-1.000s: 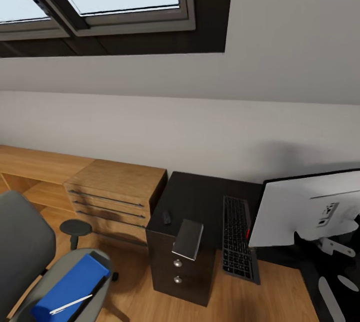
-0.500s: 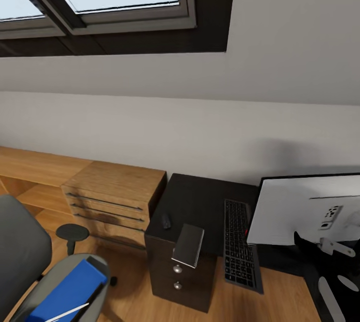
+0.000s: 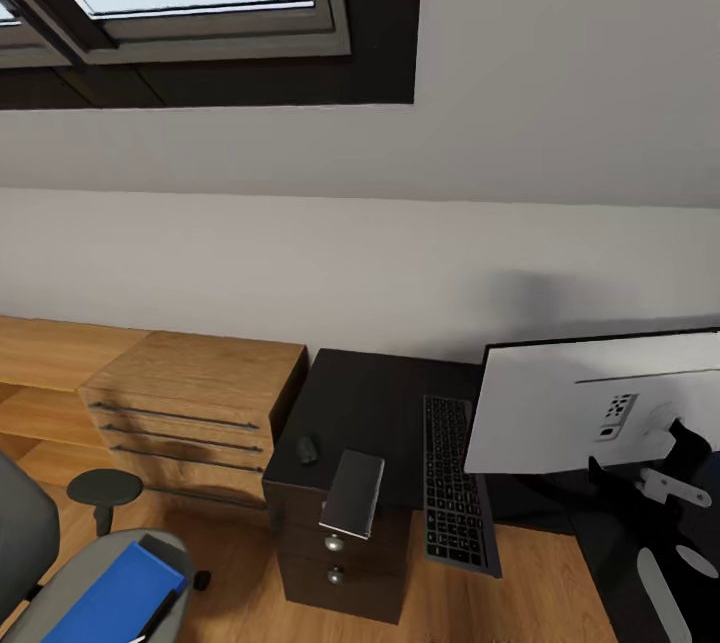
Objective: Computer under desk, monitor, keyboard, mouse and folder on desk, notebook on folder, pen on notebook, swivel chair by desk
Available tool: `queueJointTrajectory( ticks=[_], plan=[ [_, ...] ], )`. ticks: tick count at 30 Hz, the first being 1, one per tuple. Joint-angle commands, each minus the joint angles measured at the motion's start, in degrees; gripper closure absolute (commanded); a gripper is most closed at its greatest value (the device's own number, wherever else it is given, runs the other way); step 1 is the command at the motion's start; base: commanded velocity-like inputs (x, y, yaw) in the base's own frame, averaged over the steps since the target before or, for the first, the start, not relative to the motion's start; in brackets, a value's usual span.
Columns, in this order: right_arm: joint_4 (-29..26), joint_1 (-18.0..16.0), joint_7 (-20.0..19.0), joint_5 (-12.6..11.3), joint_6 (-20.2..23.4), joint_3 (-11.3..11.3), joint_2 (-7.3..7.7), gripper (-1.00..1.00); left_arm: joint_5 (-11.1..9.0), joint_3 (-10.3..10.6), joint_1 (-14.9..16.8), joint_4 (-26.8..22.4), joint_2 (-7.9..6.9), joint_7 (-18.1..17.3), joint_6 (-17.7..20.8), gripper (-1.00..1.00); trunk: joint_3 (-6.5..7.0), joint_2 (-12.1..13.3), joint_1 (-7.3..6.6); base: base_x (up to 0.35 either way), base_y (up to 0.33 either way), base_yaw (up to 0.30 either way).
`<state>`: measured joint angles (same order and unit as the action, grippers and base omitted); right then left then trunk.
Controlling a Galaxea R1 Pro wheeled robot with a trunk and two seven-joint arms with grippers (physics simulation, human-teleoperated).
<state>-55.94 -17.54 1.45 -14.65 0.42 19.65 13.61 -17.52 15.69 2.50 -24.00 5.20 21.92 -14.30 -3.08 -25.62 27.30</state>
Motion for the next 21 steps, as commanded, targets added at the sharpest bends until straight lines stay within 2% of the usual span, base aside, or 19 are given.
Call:
queueJointTrajectory(
  ticks=[1,10,14,18,19,20,21],
  plan=[
    [-0.04,-0.04,0.15,-0.55,0.04,-0.09,0.02,-1.0,-0.54,0.49,0.05,0.01,-0.04,0.39,-0.26,-1.0,-0.13,-0.12,0.03,0.0,0.0,-0.267],
    [-0.04,-0.04,0.13,-0.47,0.02,-0.2,0.02,-1.0,-0.58,0.45,0.05,-0.7,-0.07,0.44,-0.35,-1.0,-0.13,-0.12,0.03,0.0,0.0,-0.268],
    [0.01,-0.04,0.13,-0.47,0.02,-0.22,0.02,-1.0,-0.58,0.3,0.05,-3.28,-0.01,0.7,-0.33,-1.0,-0.13,-0.12,0.03,0.0,0.0,-0.268],
    [0.2,-0.04,0.13,-0.38,0.02,-0.28,0.02,-1.0,-0.69,0.22,0.05,-8.32,0.12,0.75,0.68,-1.0,-0.13,-0.12,0.03,0.0,0.0,-0.257],
    [0.25,-0.04,0.13,0.12,0.02,-0.35,0.0,-1.0,-0.79,0.21,0.05,-13.61,0.27,0.76,4.78,-1.0,-0.13,-0.12,0.03,0.0,0.0,-0.225],
    [0.27,-0.04,0.13,0.64,0.02,-0.37,-0.03,-1.0,-1.07,0.18,0.05,-16.68,0.32,0.76,8.9,-1.0,-0.13,-0.12,0.03,0.0,0.0,-0.198],
    [0.28,-0.04,0.13,0.95,0.02,-0.38,-0.04,-1.0,-1.38,0.17,0.05,-18.19,0.34,0.76,11.42,-1.0,-0.13,-0.12,0.03,0.0,0.0,-0.175]
  ],
)
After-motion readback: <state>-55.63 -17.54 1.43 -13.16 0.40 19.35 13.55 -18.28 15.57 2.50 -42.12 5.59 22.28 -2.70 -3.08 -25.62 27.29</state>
